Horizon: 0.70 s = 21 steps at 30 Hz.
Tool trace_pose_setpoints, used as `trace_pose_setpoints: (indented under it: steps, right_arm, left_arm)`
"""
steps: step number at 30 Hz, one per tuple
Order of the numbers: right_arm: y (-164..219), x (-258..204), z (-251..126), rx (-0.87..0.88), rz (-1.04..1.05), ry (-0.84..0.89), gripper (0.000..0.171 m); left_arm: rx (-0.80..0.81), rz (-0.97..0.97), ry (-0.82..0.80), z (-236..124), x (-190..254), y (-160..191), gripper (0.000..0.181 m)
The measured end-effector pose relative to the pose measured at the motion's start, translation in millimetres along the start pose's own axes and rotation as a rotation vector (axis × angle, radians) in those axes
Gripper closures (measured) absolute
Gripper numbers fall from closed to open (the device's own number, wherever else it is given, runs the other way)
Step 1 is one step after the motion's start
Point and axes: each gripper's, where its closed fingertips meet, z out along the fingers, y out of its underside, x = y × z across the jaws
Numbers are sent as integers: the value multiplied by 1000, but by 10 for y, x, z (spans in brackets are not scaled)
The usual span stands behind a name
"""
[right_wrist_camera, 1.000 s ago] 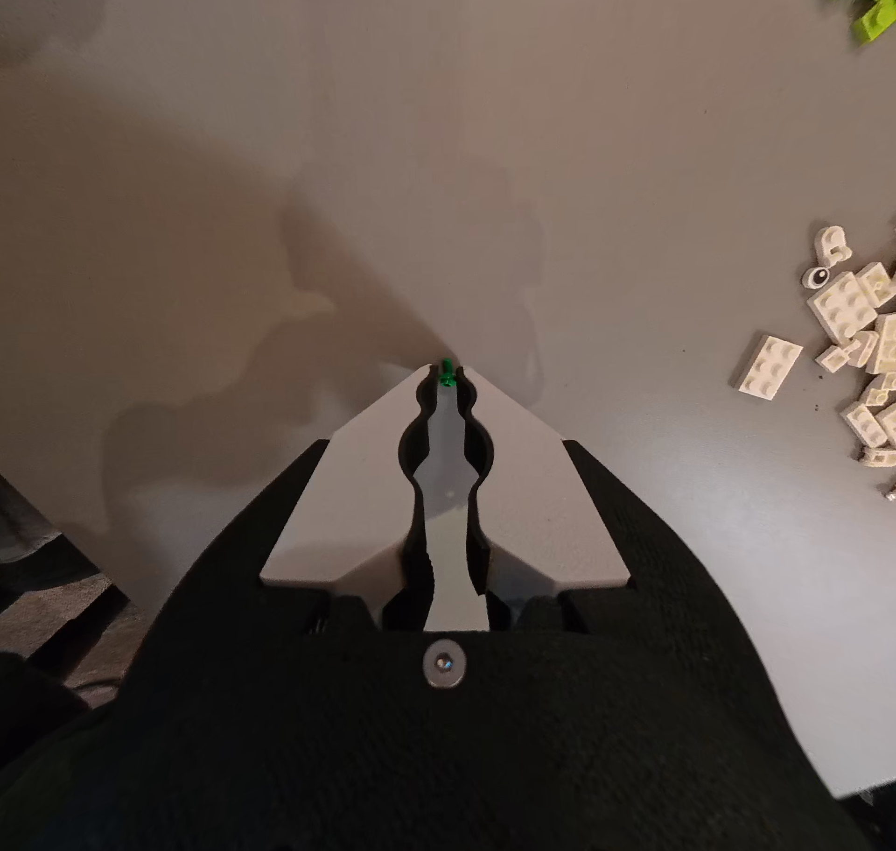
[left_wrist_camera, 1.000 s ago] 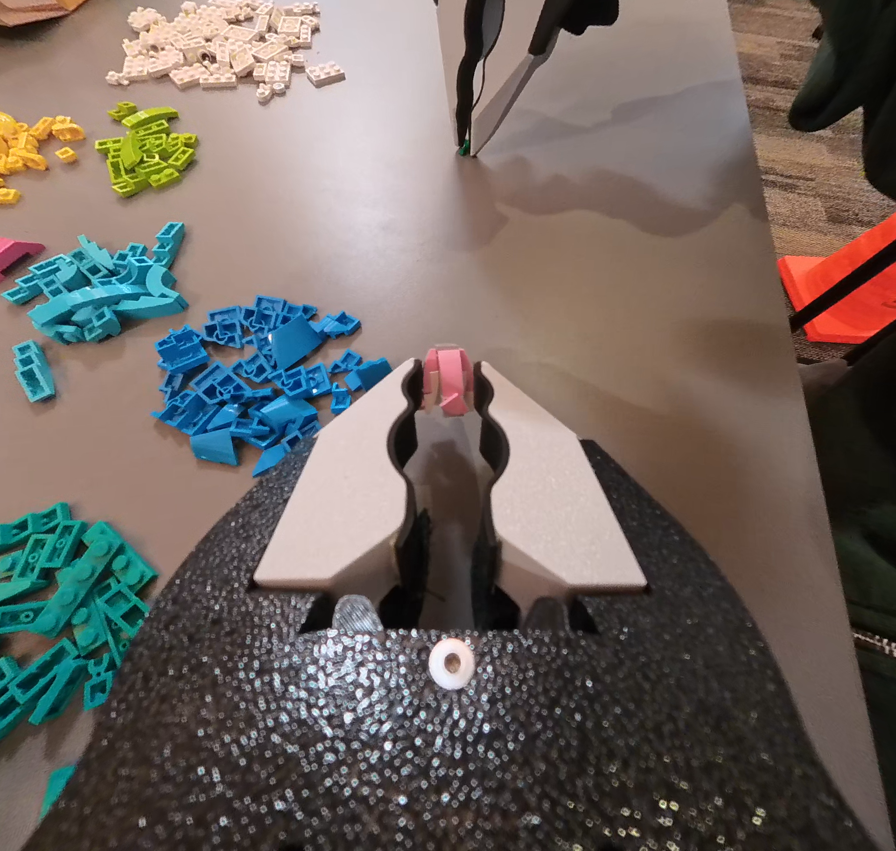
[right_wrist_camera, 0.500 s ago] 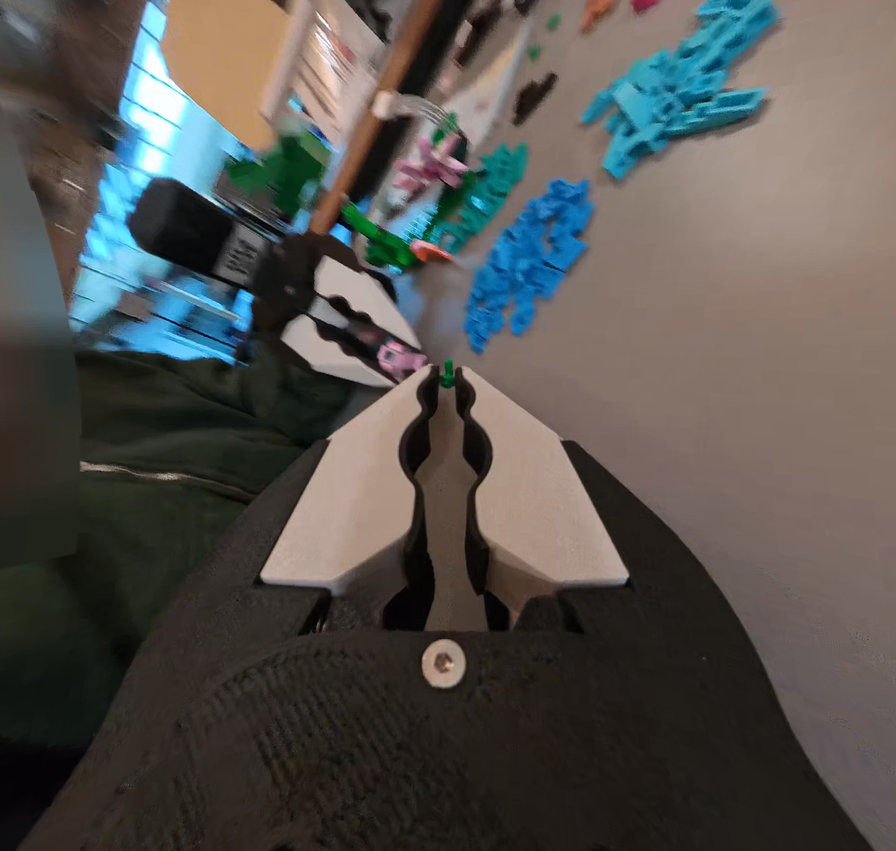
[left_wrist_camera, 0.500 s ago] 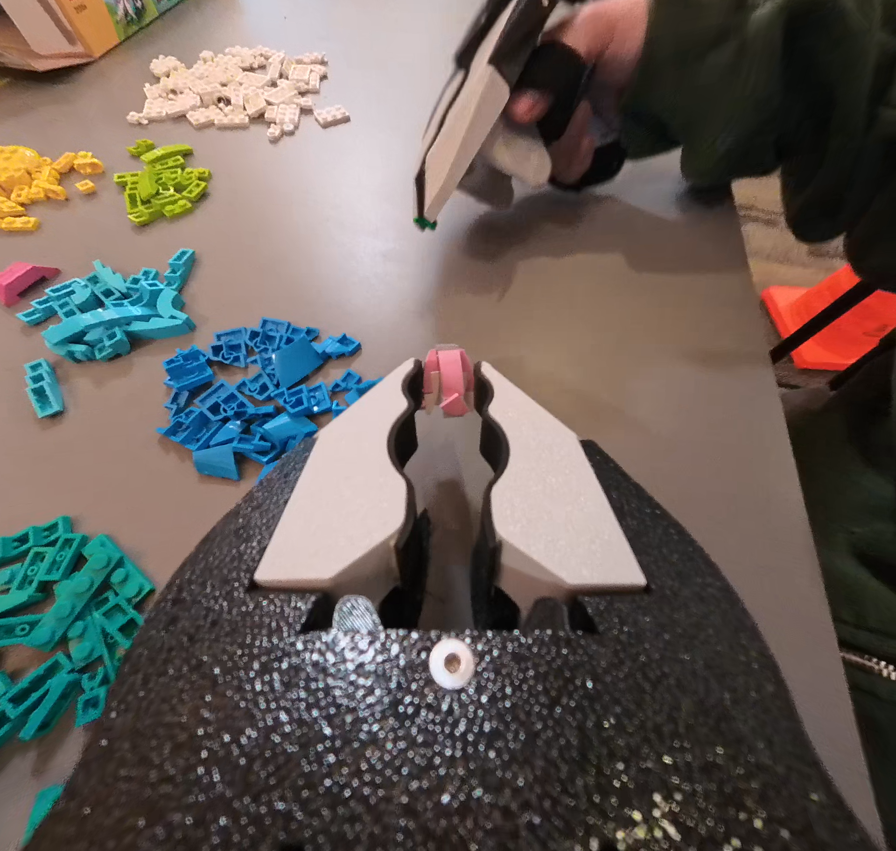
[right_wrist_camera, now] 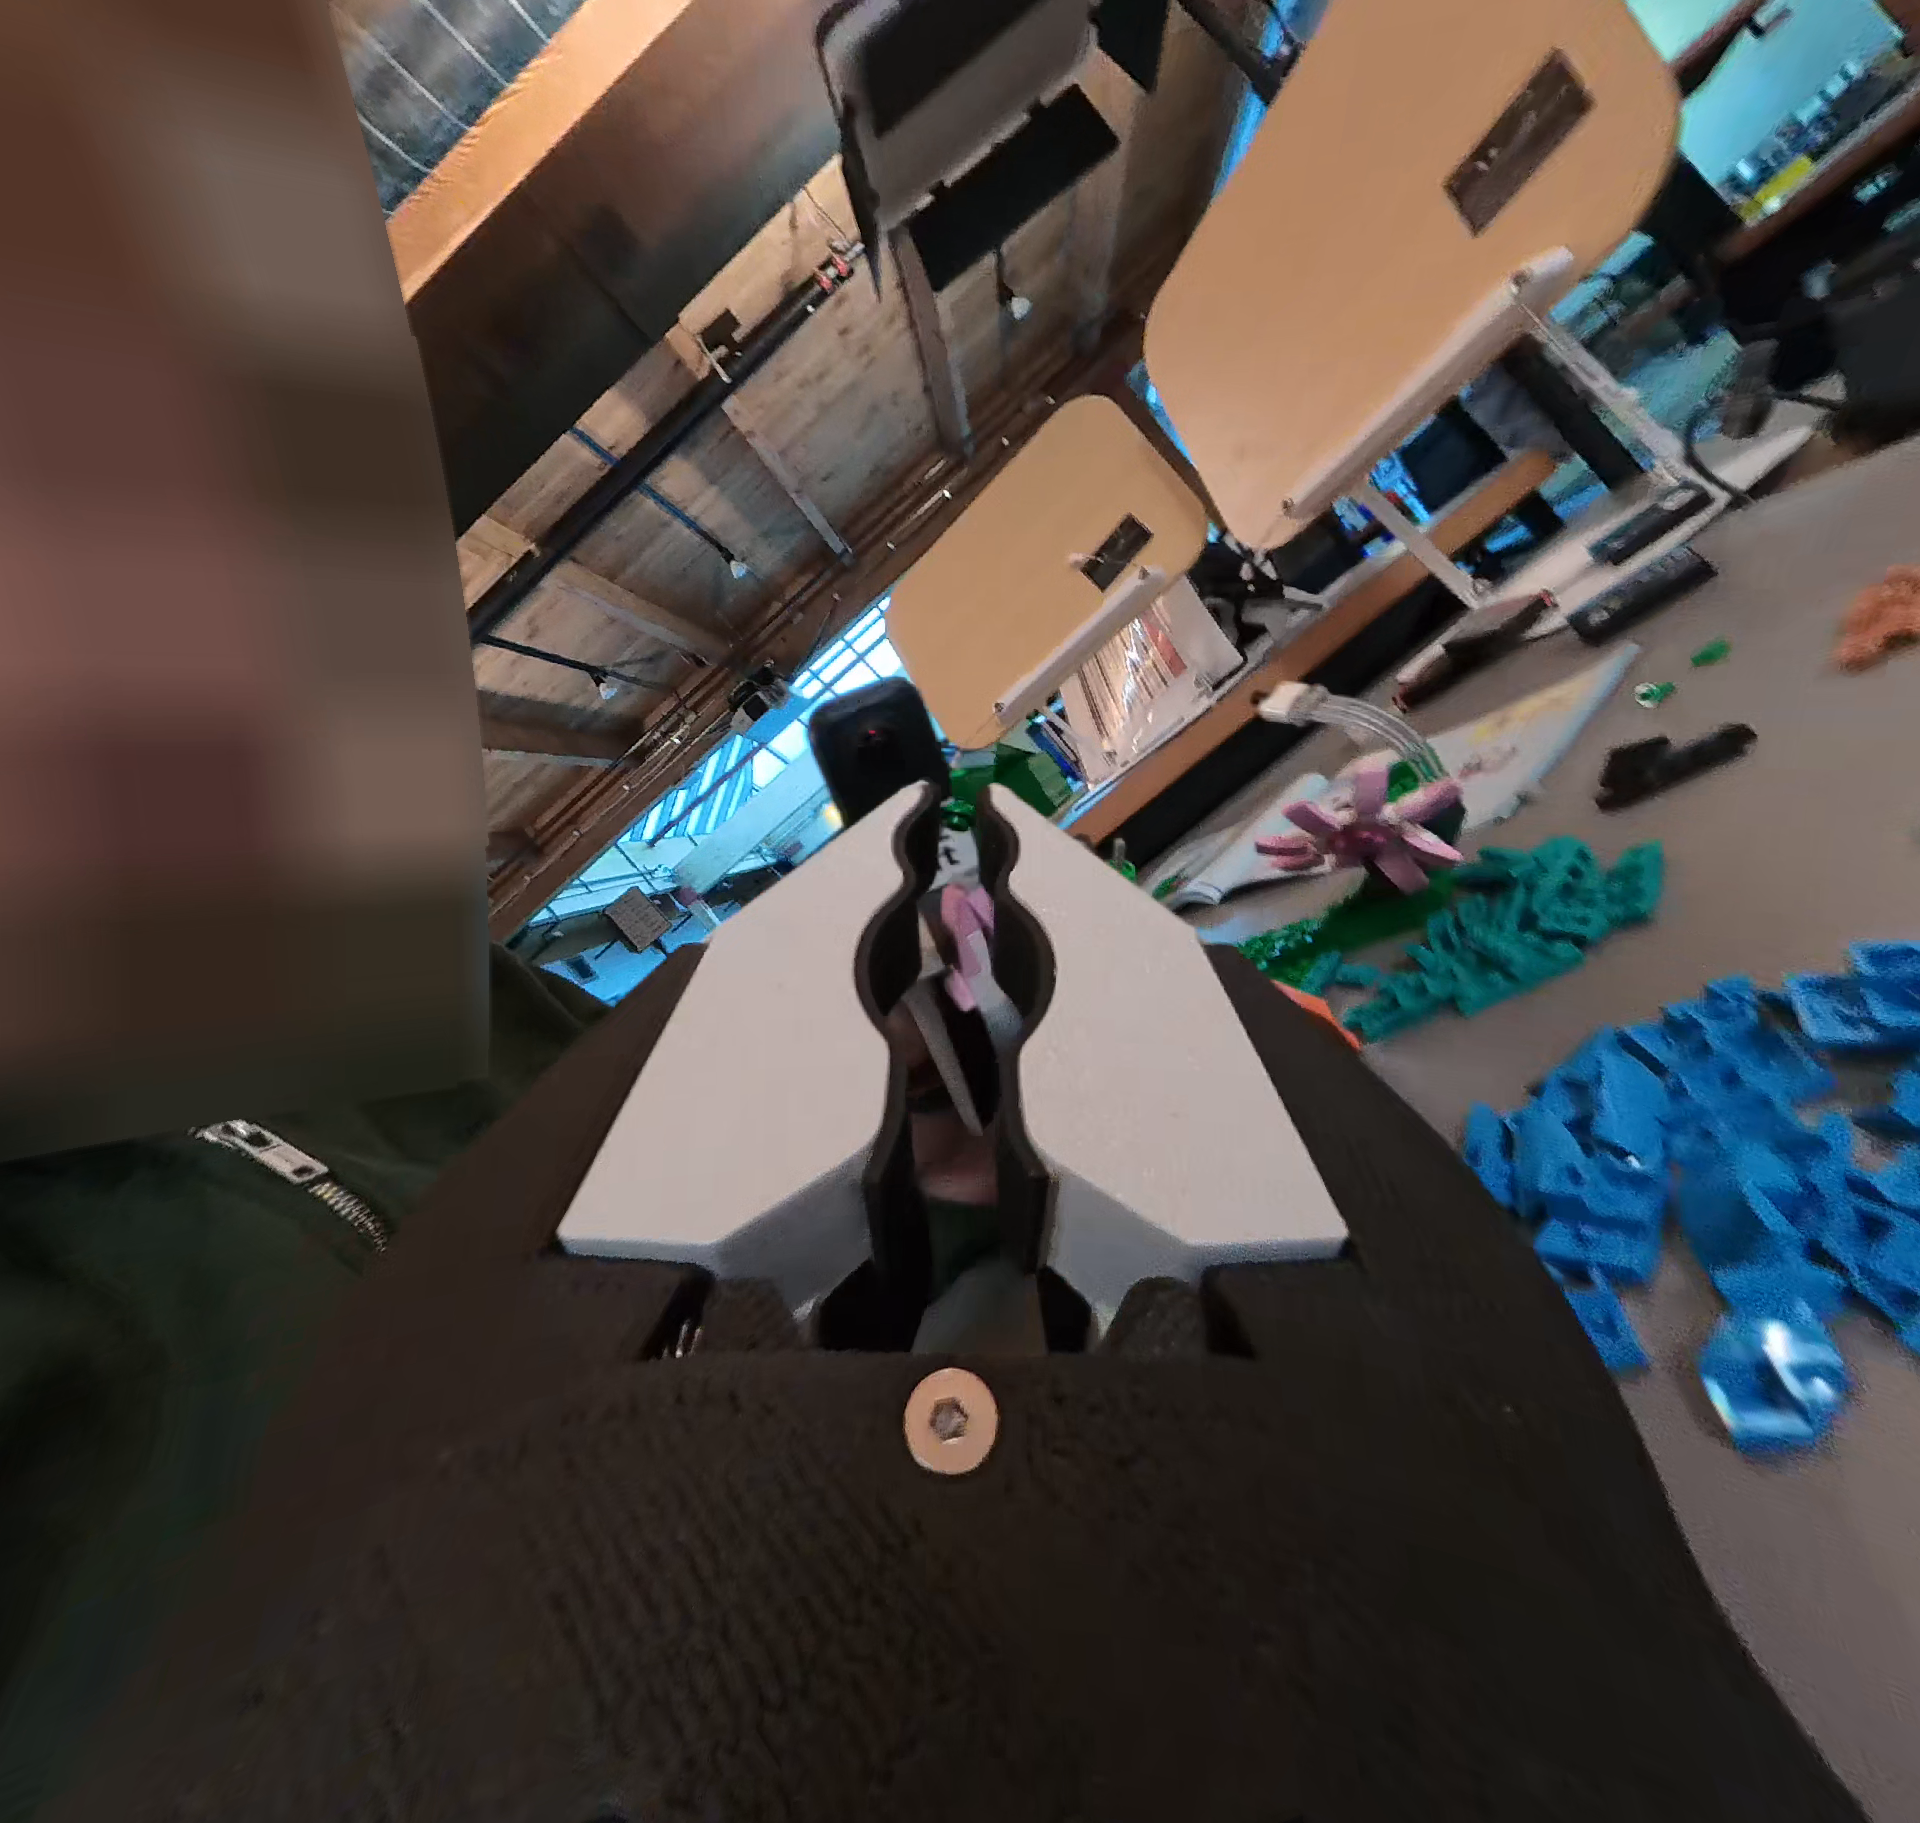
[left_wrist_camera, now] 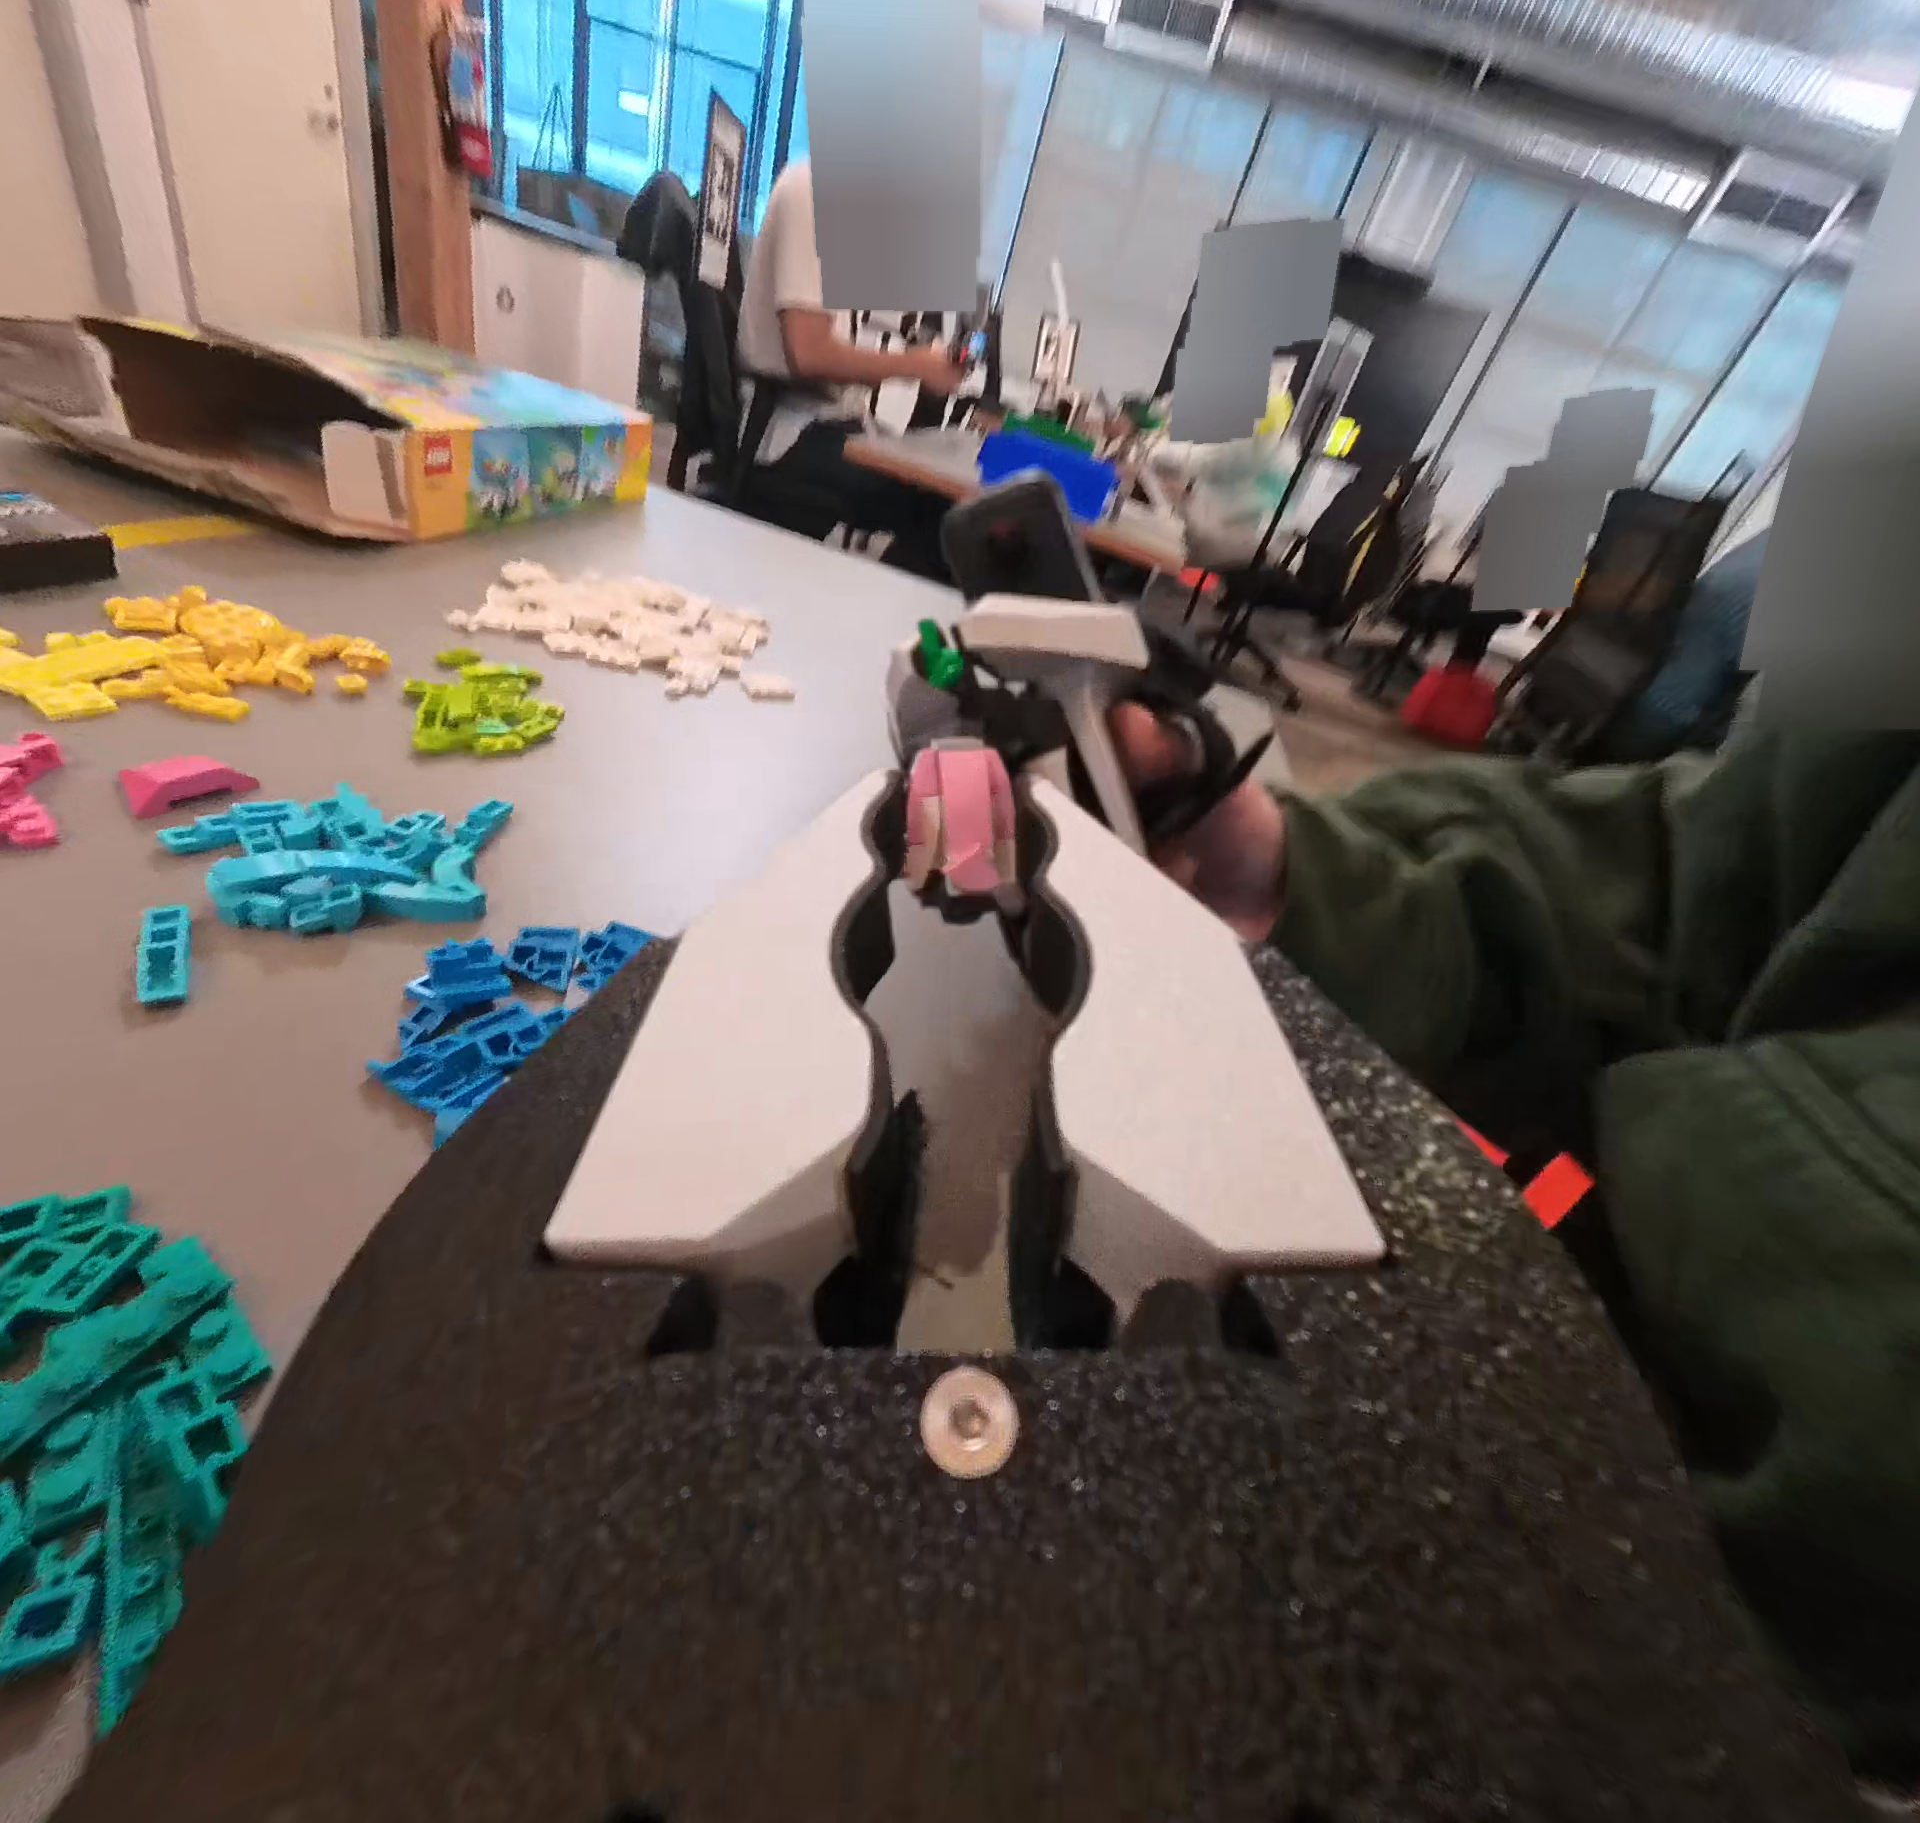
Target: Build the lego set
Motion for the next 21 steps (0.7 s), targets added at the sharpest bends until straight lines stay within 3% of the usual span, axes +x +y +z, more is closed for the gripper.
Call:
trace_pose_setpoints:
  steps: [1, 7, 21]
  right_arm:
    - [4, -20, 41, 12, -7, -17, 166]
    - [10, -55, 140, 46, -43, -62, 166]
    - [52, -176, 126, -10, -189, -102, 166]
  left_arm:
    - [33, -27, 11, -24, -5, -46, 163]
    - [130, -136, 72, -101, -14, -172, 163]
    - [177, -128, 161, -127, 115, -253, 163]
